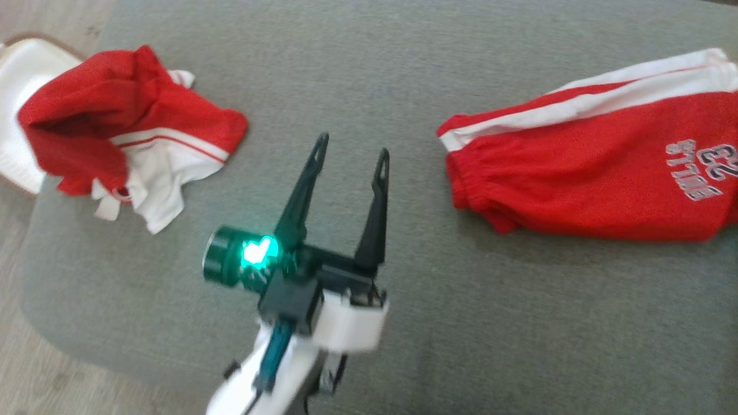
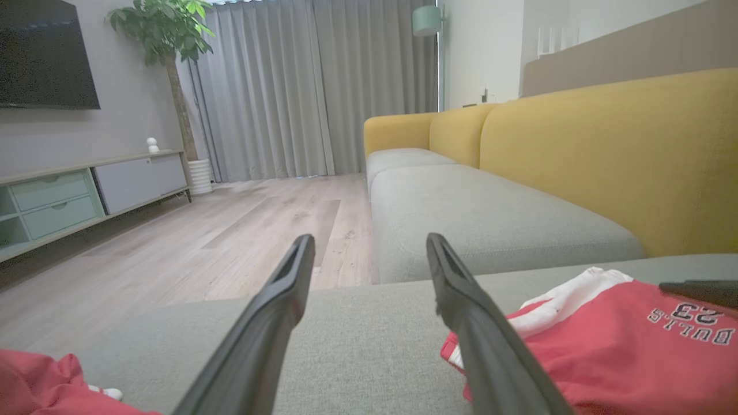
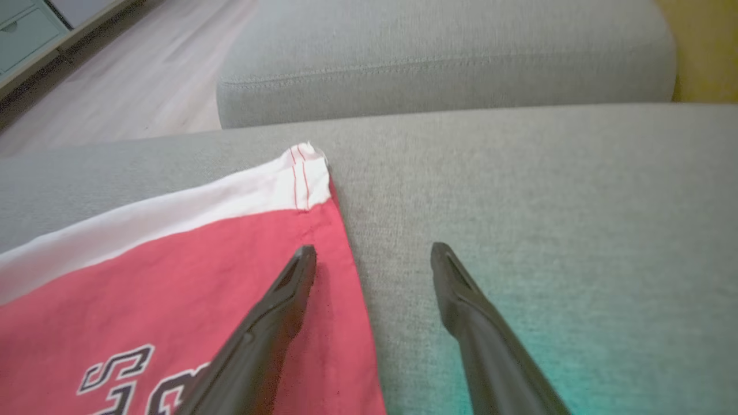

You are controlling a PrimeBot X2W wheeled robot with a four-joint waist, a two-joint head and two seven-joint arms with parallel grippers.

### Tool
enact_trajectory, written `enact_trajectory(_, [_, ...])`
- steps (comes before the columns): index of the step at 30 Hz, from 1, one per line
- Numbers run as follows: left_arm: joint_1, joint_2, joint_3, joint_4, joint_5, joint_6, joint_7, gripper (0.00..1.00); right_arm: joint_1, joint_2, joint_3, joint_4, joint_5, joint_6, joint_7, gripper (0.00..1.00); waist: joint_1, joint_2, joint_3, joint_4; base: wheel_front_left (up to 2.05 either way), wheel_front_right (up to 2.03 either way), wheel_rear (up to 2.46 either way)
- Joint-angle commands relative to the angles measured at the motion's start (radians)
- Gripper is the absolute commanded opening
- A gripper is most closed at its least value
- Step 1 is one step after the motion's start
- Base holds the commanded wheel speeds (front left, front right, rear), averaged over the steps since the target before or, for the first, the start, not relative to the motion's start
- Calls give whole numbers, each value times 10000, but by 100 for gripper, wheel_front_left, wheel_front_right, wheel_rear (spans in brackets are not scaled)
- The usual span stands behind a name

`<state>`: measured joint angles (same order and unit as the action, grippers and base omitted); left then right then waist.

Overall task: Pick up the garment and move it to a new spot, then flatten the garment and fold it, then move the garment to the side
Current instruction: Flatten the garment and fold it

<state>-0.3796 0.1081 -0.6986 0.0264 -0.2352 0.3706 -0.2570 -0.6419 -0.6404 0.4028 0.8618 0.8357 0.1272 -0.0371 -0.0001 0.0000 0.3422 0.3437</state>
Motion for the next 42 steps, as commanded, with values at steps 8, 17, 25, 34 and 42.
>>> enact_trajectory(8, [1246,-145,658,-1376,757,-5,-45,100,881,-458,841,-255,1162,35,1629,0,1,0,-89,525,0,0,0])
enact_trajectory(17, [1474,-178,1330,-1414,1123,-306,-46,100,594,-782,1177,-215,1056,35,961,0,1,0,-419,-368,0,0,0])
enact_trajectory(25, [1763,-198,1787,-1236,1257,-597,-47,100,656,-1435,1221,57,1003,35,513,0,1,0,-832,-1511,0,0,0])
enact_trajectory(34, [1939,-292,2051,-978,1363,-934,-47,100,138,-1564,1142,-924,1136,35,173,0,1,0,-1054,-2278,0,0,0])
enact_trajectory(42, [2033,-398,2074,-717,1339,-1185,-47,100,-288,-942,1441,-3074,1096,35,373,0,1,0,-1363,-2326,0,0,0])
